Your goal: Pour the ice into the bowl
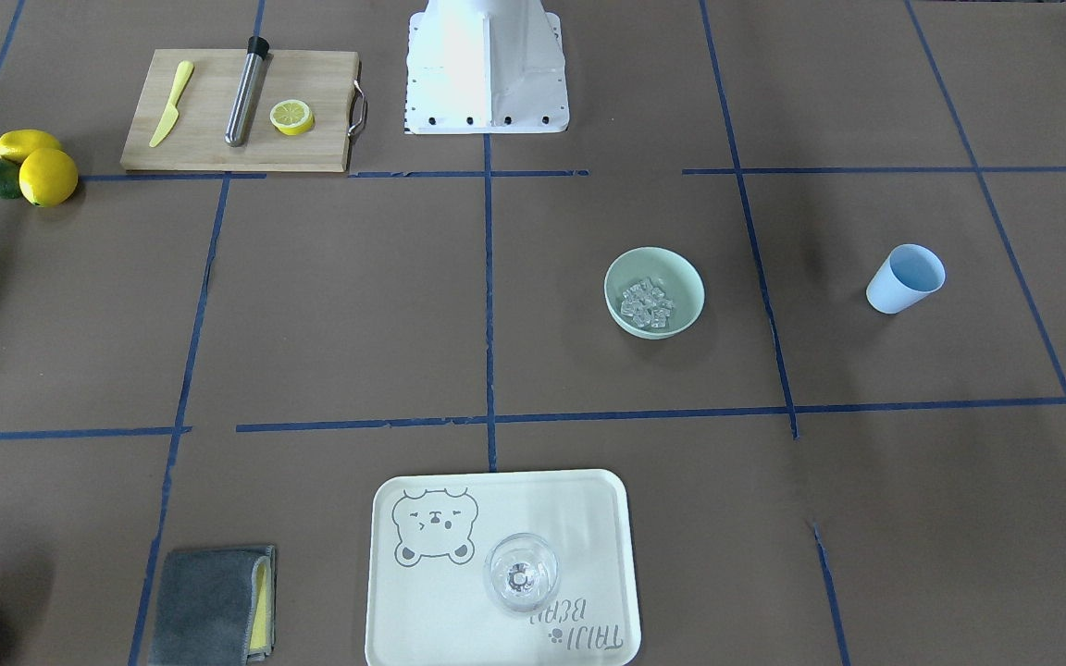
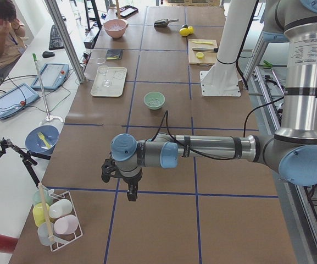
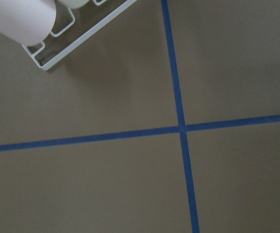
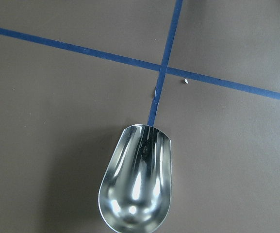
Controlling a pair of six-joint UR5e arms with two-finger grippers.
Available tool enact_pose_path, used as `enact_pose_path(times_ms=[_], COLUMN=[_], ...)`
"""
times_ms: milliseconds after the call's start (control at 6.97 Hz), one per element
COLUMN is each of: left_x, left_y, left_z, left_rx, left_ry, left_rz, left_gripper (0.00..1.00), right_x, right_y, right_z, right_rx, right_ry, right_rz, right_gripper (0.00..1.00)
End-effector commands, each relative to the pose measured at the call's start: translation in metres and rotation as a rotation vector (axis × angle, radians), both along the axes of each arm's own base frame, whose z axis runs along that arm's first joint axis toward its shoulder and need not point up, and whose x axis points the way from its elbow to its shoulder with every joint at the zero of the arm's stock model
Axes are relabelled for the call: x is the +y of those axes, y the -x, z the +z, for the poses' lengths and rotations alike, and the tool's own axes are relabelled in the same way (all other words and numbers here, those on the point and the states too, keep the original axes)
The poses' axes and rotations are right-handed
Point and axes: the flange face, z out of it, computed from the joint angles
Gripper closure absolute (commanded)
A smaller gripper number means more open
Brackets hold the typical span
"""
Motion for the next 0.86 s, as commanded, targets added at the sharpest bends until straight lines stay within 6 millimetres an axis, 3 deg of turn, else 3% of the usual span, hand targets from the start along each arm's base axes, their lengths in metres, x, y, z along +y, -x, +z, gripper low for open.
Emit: enact_pose_path(times_ms=[0, 143, 287, 430, 717], left_x=[0.014, 0.006, -0.002, -0.005, -0.009], left_y=[0.017, 0.016, 0.016, 0.015, 0.014], left_z=[-0.031, -0.032, -0.041, -0.044, -0.032], left_rx=[0.026, 0.019, 0.018, 0.017, 0.016], left_ry=[-0.002, -0.008, -0.025, -0.035, -0.109], left_rz=[-0.038, -0.033, -0.032, -0.033, -0.027], left_gripper=[0.0, 0.0, 0.0, 0.0, 0.0], right_x=[-0.002, -0.005, -0.011, -0.041, -0.06], right_y=[0.004, 0.019, 0.047, 0.1, 0.224], right_z=[-0.016, -0.044, -0.078, -0.128, -0.225], right_rx=[-0.042, -0.092, -0.14, -0.177, -0.293], right_ry=[-0.017, -0.07, -0.069, -0.107, 0.013], right_rz=[0.003, -0.02, -0.004, -0.006, 0.067], right_gripper=[0.0, 0.0, 0.0, 0.0, 0.0])
